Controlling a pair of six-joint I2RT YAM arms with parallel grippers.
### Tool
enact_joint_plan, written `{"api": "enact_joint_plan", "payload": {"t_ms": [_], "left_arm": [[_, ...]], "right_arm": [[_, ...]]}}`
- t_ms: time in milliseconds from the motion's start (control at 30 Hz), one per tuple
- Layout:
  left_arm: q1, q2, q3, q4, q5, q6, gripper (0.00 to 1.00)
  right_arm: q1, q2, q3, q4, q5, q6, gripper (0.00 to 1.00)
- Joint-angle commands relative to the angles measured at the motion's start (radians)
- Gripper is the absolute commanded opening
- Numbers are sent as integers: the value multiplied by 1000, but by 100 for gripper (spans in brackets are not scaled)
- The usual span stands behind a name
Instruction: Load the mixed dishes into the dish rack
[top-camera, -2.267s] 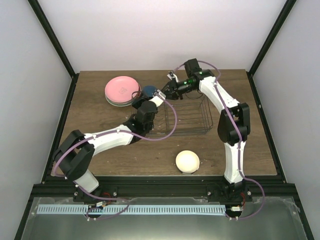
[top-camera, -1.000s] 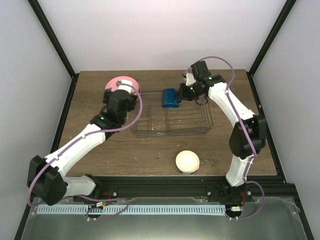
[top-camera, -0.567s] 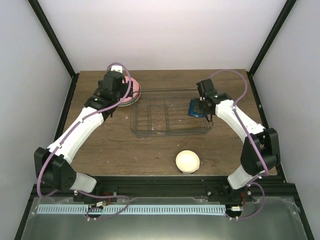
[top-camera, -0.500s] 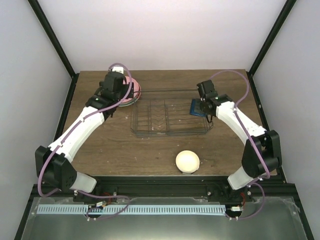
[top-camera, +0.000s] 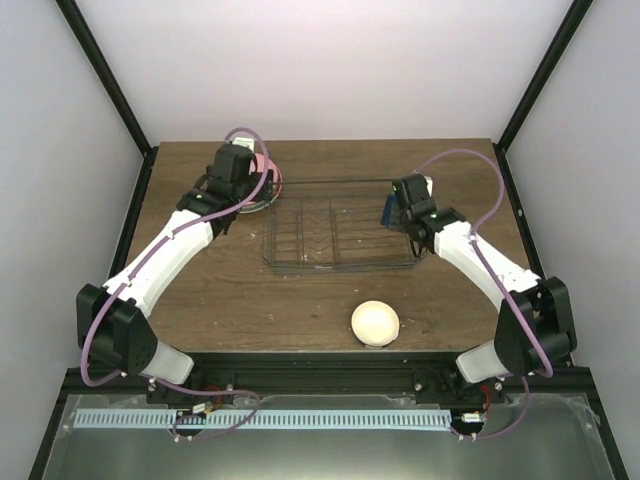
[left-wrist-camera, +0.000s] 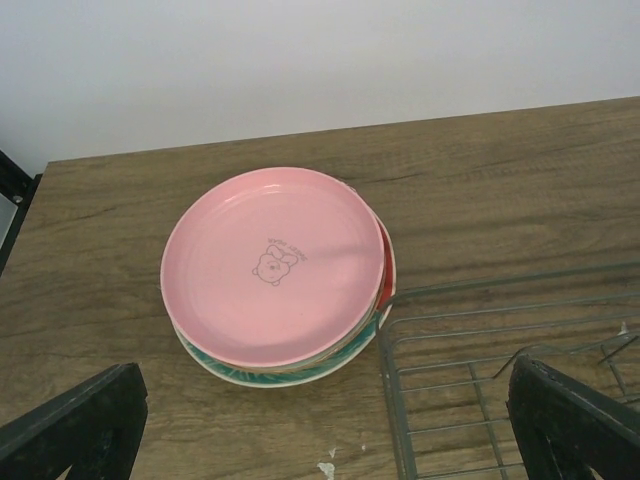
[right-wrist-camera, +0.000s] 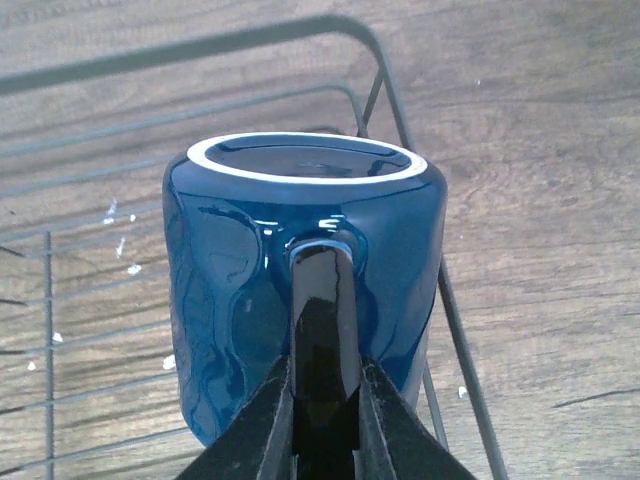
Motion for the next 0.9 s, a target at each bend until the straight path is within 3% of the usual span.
{"api": "enact_joint_plan", "payload": {"t_ms": [0,233,867], "left_arm": [[1,8,-17,18,18,12,100],[1,5,-44,28,10,13,100],[3,-12,-68,31,-41,34,100]], "right_arm": [[8,-5,-19,131,75,4,1],[63,43,-16,242,198,-73,1],[74,153,-67,463,241,-212,1]]}}
